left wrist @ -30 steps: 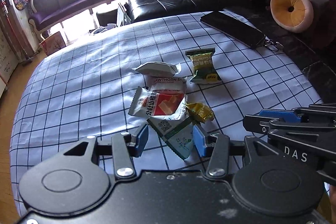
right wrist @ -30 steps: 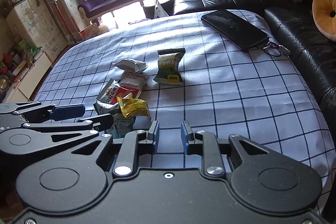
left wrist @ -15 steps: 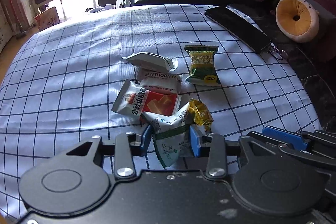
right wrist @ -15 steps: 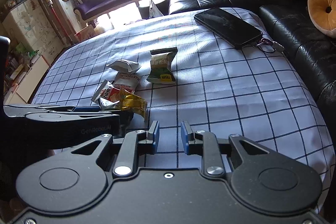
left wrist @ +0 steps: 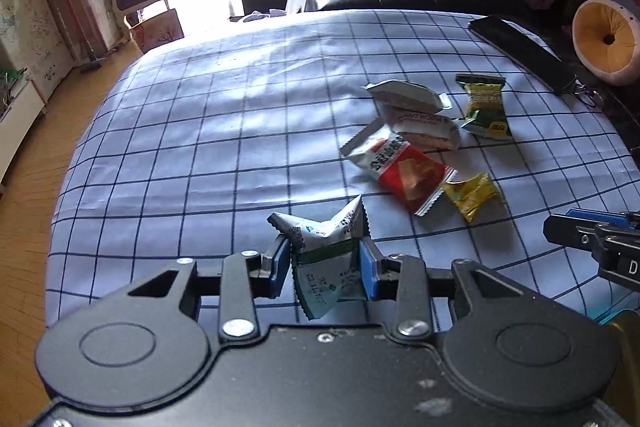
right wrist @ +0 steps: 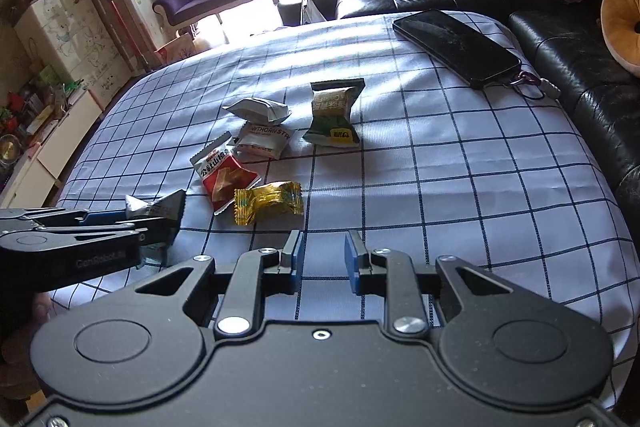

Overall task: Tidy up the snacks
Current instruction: 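Grasp white-green milk packet with left gripper while right grasps gold candy, then lift both held snacks and carry them over the gold tray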

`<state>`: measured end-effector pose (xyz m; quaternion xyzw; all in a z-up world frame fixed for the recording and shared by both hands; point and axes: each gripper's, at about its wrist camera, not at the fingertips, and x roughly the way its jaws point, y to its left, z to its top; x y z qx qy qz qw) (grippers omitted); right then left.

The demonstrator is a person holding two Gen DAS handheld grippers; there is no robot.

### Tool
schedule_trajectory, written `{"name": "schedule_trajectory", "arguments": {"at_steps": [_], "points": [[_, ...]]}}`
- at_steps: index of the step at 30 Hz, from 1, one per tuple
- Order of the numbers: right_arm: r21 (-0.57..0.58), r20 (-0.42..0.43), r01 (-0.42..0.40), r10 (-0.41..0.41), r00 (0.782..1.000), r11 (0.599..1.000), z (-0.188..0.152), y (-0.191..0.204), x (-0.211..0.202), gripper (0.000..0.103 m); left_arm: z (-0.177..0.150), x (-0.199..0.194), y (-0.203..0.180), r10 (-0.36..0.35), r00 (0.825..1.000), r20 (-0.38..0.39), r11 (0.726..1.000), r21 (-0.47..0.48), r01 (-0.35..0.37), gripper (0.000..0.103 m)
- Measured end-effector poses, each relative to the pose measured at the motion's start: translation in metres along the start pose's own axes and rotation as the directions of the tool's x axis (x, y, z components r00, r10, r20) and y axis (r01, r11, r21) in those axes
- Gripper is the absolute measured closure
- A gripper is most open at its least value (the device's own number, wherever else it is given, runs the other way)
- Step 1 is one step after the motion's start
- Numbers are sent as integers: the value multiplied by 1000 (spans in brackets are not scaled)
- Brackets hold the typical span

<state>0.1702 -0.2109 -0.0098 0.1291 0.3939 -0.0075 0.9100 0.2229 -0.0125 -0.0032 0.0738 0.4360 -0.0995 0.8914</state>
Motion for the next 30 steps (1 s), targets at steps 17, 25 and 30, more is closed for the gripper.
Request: {"name": "schedule_trajectory", "arguments": {"at_steps": [17,25,30], "points": [[46,-79,-116,119,990,992,16,21,38,58,-7,22,12,-48,998,-29,997,-70,46,45],[173,-61,-99,111,992,980,30,16,55,53,-9,23,10,-40,999,-15,998,-54,39,43],[123,-35,-45,50,998,991,34,28,62,53,-9,22,13,-53,999,-15,997,-58,52,43]]}}
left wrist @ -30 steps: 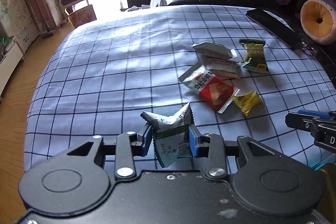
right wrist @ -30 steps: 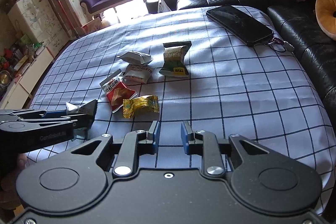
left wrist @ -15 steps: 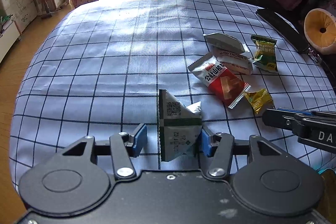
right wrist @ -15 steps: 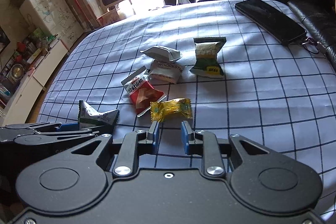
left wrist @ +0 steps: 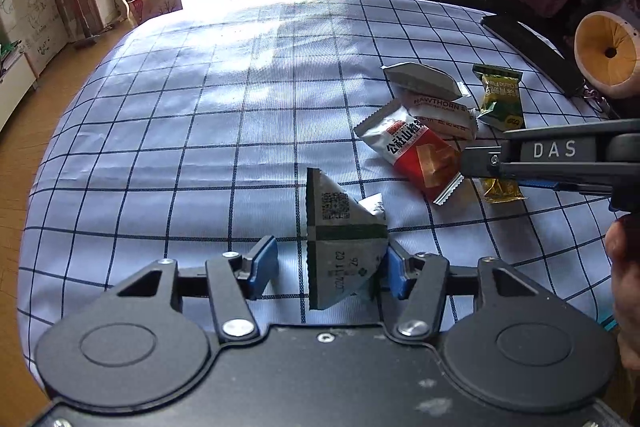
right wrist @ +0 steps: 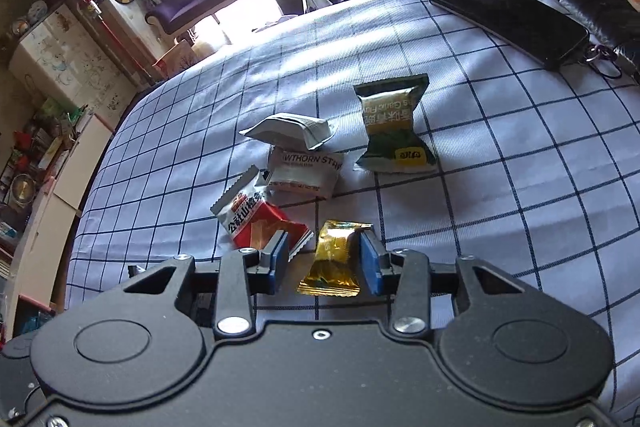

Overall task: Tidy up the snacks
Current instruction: 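Lift both held snacks and carry them over the gold tray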

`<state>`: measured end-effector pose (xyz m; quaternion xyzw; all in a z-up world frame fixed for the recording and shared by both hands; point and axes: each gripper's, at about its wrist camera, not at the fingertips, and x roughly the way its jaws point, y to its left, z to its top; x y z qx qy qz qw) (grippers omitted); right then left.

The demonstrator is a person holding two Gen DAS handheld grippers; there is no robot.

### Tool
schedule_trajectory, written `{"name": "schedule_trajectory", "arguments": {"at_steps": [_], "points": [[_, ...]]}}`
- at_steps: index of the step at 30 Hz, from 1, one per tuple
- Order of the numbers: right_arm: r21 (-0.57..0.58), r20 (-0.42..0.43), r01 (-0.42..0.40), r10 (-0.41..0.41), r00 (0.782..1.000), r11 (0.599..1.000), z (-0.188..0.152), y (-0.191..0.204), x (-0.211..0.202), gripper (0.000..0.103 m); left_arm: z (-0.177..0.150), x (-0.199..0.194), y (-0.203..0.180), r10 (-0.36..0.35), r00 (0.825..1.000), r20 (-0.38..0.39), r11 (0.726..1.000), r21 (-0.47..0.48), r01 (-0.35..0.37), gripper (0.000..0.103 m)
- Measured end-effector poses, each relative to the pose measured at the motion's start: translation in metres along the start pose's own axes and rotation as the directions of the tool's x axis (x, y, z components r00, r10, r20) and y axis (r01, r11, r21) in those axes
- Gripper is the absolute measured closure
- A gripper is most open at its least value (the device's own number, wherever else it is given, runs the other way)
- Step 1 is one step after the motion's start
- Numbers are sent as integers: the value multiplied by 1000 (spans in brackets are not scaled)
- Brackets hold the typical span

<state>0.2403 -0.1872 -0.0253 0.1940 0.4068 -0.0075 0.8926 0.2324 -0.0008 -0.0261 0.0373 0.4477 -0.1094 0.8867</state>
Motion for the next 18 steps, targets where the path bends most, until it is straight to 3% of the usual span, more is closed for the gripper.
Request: {"name": "schedule_trajectory", "arguments": {"at_steps": [3,6,9,12,18], "points": [[-77,22,43,-41,999,996,-6,9,-1,57,2,-1,3,-10,1000,-7,1000,-10,10,44],[-161,57,108,-100,993,981,-13,16,-3,75,3,-2,4,-15,1000,-6,1000,-11,15,45],[-170,62,102,-93,994,980,-16,14,-7,75,4,-1,3,-12,1000,-5,1000,-10,12,47],[-164,60,96,-87,994,982,-18,11,-13,75,7,-2,1,-39,999,-3,999,-9,39,65],[-151,56,96,-89,994,984,-24,4,-23,75,12,-9,-7,-36,999,21,999,-4,36,66]]}}
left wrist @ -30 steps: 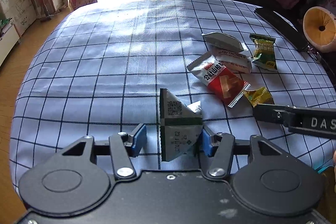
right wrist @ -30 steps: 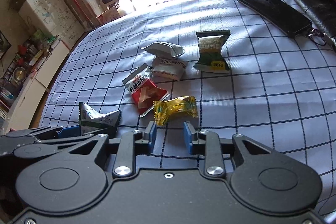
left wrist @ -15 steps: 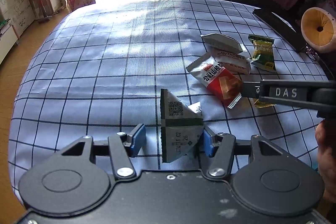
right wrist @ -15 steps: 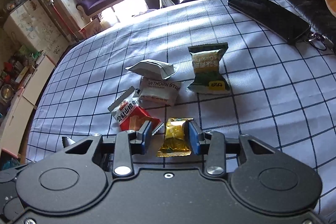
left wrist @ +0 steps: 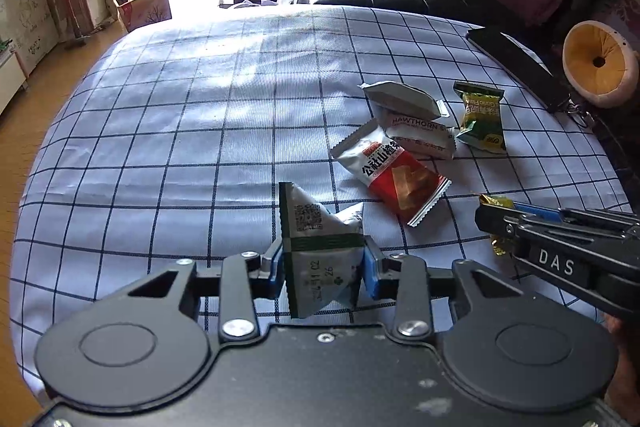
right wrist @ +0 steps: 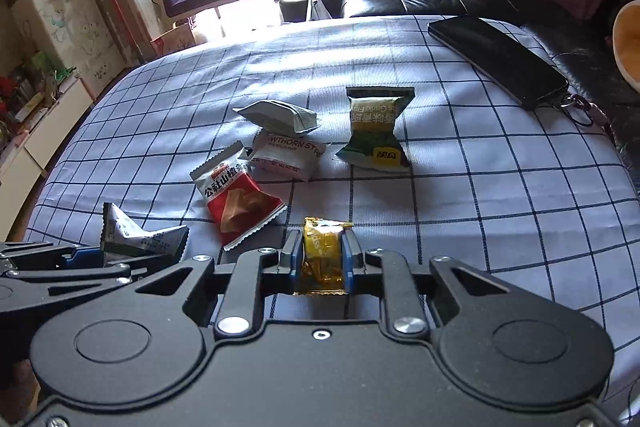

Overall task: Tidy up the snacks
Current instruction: 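Lift both held snacks and carry them over the gold tray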

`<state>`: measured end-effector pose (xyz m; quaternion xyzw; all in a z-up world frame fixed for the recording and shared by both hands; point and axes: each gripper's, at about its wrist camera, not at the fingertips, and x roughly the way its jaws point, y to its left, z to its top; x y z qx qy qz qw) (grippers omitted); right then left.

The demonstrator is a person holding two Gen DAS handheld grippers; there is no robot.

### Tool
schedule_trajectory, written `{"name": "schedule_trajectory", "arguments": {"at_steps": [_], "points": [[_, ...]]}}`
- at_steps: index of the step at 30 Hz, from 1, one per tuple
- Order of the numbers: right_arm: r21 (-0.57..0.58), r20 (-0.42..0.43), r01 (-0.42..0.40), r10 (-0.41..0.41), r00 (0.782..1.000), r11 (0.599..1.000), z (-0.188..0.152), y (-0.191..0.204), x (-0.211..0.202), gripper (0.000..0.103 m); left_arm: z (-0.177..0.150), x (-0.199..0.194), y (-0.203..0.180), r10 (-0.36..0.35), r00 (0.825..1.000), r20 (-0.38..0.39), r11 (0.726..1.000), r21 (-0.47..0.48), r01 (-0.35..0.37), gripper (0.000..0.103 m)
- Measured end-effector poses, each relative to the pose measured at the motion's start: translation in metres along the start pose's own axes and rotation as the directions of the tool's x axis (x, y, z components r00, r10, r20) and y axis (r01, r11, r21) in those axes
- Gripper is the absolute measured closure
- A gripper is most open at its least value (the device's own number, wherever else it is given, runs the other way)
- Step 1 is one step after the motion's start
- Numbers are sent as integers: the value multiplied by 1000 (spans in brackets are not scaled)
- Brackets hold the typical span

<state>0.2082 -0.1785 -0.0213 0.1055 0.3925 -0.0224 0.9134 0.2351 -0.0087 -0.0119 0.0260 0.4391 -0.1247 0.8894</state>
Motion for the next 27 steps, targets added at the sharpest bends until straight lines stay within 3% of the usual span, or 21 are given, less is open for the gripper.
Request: {"name": "schedule_trajectory", "arguments": {"at_steps": [11,27], "points": [[21,47,-8,7,999,1000,-8,-8,-48,75,-9,-52,-9,5,999,48,1000,26,-6,66],[19,115,-33,31,993,999,-43,-9,-129,75,-61,-131,-28,6,996,92,995,97,-15,66]]}}
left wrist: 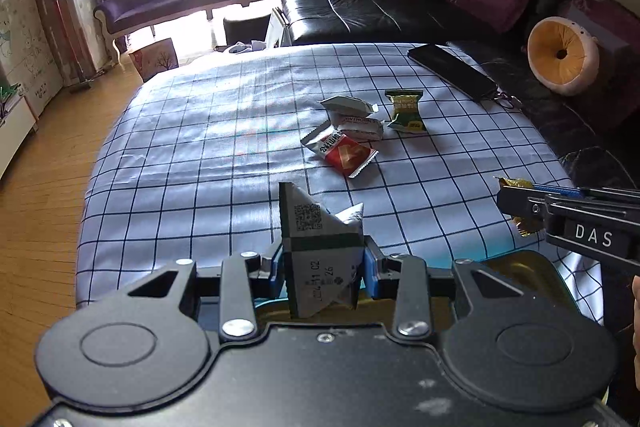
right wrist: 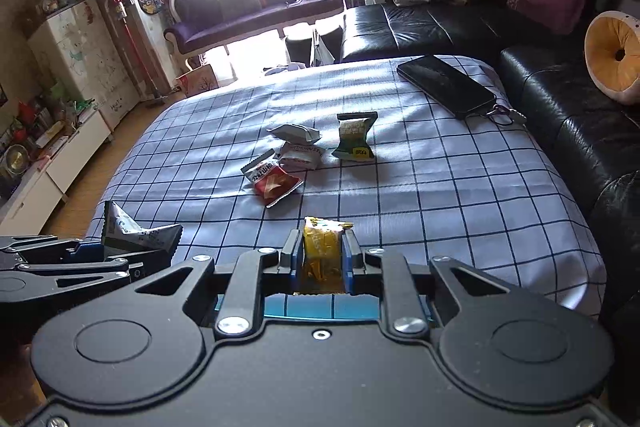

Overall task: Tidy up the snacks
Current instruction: 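Lift both held snacks and carry them over the gold tray, then open right gripper to drop gold candy while left drops milk packet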

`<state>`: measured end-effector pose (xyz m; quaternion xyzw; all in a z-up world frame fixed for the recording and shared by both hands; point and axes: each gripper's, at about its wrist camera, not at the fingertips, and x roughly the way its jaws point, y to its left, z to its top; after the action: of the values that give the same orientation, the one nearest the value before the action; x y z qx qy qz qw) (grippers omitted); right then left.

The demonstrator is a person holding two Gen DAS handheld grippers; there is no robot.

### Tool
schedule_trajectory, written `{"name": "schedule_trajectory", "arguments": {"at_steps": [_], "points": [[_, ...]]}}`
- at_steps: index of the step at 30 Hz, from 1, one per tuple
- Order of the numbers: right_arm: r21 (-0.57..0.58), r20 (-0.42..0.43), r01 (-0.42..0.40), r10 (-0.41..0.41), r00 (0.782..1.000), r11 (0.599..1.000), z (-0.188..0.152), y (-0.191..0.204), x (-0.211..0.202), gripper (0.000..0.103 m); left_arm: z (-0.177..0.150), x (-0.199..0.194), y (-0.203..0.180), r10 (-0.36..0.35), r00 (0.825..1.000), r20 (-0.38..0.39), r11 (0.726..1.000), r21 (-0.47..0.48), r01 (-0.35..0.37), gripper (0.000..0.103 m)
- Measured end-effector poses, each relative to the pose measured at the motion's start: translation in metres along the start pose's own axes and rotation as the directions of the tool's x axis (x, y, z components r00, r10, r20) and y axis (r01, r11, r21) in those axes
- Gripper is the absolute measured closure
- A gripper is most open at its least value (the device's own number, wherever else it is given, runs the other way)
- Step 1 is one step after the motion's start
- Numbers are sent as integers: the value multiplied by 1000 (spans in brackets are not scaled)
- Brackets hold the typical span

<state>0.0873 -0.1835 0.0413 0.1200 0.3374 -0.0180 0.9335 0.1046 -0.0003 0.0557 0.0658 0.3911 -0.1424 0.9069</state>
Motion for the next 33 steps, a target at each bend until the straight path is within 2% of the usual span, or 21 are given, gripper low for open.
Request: {"name": "schedule_trajectory", "arguments": {"at_steps": [17,26,33], "points": [[-28,78,-24,26,997,999,-33,5,-71,75,-52,-75,-9,-5,998,57,999,43,3,66],[-39,62,-33,35,997,999,-51,6,-82,75,-73,-85,-19,-41,999,19,999,15,40,66],[-41,47,-34,36,998,999,-62,3,-87,75,-81,-86,-26,-41,999,-2,999,18,41,65]]}}
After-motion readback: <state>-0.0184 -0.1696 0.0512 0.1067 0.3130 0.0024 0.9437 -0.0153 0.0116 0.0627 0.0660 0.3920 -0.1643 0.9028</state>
